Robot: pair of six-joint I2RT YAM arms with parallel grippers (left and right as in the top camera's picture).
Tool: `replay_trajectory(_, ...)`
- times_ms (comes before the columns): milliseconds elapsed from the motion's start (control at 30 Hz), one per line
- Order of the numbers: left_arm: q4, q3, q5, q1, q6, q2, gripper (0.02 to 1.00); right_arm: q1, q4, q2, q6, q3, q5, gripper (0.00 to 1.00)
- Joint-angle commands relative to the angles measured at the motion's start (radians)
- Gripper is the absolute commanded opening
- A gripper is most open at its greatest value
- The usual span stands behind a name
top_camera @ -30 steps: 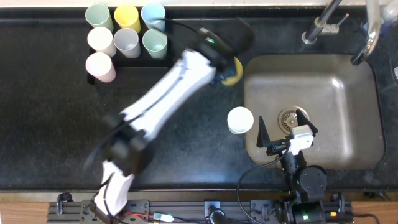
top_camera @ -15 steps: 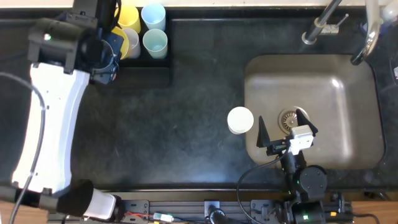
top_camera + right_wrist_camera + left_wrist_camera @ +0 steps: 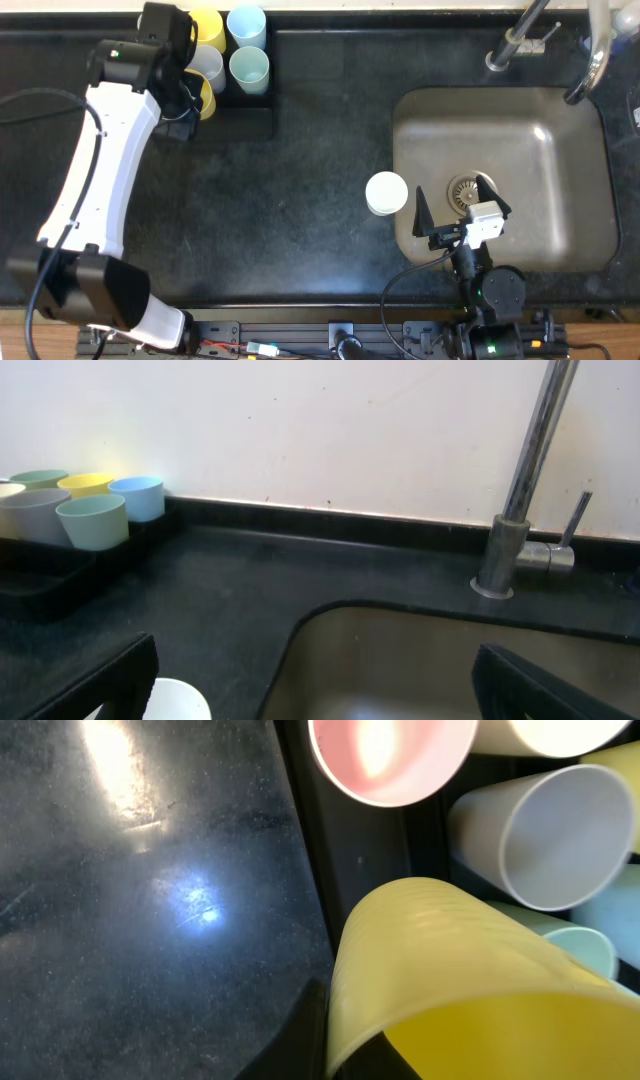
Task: Store Cups
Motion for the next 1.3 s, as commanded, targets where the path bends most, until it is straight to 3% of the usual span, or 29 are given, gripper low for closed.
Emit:
replay_trajectory(33,-0.002,-0.013,0.007,0.007,-0.014,0.055,0.036,-0.002,0.005,-0.006,0.005,-0.013,0.004,0.998)
replay_trajectory(1300,0.124,-0.014,0.002,0.037,-0.039,0.272,0.040,-0.002,0.005,-0.006,0.004,-0.013,0.004,0.998)
